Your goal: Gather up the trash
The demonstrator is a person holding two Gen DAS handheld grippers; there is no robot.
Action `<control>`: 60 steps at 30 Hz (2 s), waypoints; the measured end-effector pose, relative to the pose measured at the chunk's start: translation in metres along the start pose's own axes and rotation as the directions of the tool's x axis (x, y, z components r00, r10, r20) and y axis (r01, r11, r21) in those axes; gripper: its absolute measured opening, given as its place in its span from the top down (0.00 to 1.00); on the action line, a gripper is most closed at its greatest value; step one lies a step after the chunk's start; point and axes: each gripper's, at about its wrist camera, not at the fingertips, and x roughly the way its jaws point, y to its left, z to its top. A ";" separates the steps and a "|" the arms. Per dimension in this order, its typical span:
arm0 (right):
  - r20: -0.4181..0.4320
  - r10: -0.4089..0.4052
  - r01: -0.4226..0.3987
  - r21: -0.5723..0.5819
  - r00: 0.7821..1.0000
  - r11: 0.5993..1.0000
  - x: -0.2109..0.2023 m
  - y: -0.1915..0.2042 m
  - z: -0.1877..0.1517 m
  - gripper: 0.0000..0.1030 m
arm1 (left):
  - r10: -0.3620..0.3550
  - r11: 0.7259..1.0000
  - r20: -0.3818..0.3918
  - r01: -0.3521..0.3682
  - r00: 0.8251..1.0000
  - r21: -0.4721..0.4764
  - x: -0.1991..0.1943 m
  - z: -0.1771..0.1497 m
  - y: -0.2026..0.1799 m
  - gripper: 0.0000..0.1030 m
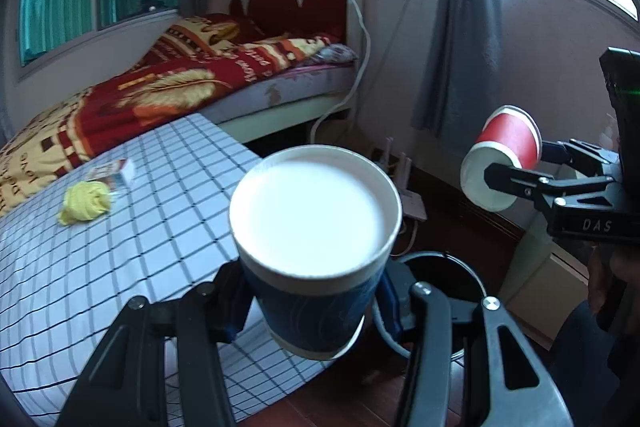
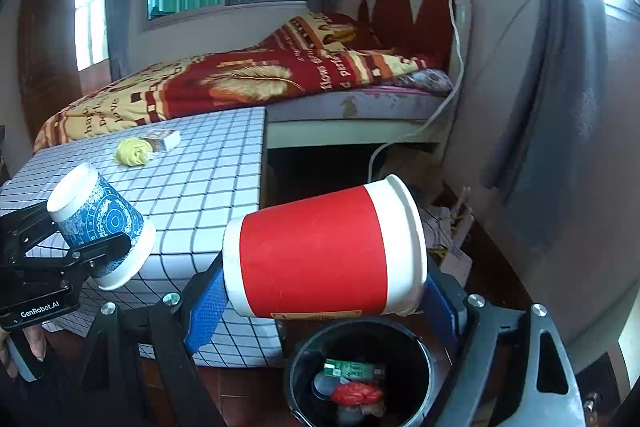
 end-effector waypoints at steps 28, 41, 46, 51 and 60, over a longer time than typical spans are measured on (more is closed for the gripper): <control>-0.154 -0.086 0.097 0.069 0.984 0.993 0.006 -0.090 -0.094 0.17 | -0.191 0.974 -0.158 0.207 0.969 0.094 0.080 -0.027 -0.096 0.48; -0.285 0.001 0.004 0.018 0.959 1.000 0.060 -0.107 -0.143 0.17 | -0.256 0.953 -0.311 0.293 0.916 0.080 0.138 -0.053 -0.113 0.48; -0.339 0.050 -0.061 -0.023 0.940 0.998 0.086 -0.104 -0.157 0.17 | -0.277 0.938 -0.375 0.333 0.885 0.095 0.156 -0.064 -0.120 0.48; -0.389 0.098 -0.136 -0.070 0.916 0.988 0.108 -0.098 -0.167 0.16 | -0.297 0.929 -0.415 0.361 0.860 0.085 0.173 -0.069 -0.124 0.48; -0.477 0.105 -0.155 -0.066 0.873 0.986 0.139 -0.110 -0.199 0.00 | -0.267 0.949 -0.447 0.313 0.853 0.029 0.191 -0.077 -0.114 0.25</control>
